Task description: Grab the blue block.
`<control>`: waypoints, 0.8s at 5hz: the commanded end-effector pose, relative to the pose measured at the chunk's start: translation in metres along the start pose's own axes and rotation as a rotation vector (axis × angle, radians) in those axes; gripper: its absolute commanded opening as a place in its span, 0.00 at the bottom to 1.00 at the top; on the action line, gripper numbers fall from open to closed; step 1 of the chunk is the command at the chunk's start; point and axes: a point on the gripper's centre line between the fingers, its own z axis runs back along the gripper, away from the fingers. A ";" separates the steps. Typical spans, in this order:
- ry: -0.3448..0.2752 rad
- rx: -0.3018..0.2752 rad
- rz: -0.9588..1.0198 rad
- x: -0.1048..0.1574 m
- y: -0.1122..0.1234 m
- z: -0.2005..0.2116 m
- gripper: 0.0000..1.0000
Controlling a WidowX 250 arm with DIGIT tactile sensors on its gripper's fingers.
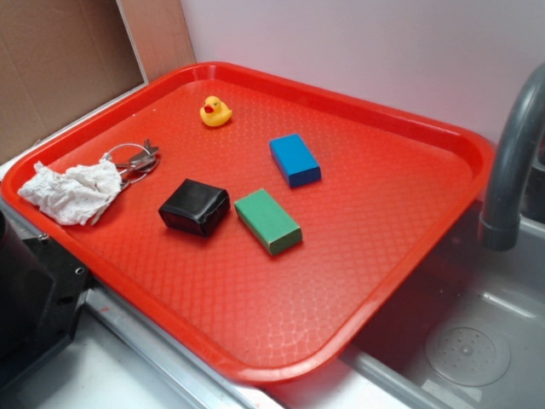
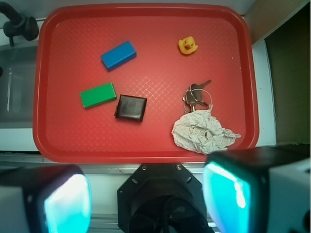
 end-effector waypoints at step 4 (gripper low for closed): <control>-0.002 -0.105 0.583 0.099 -0.042 -0.083 1.00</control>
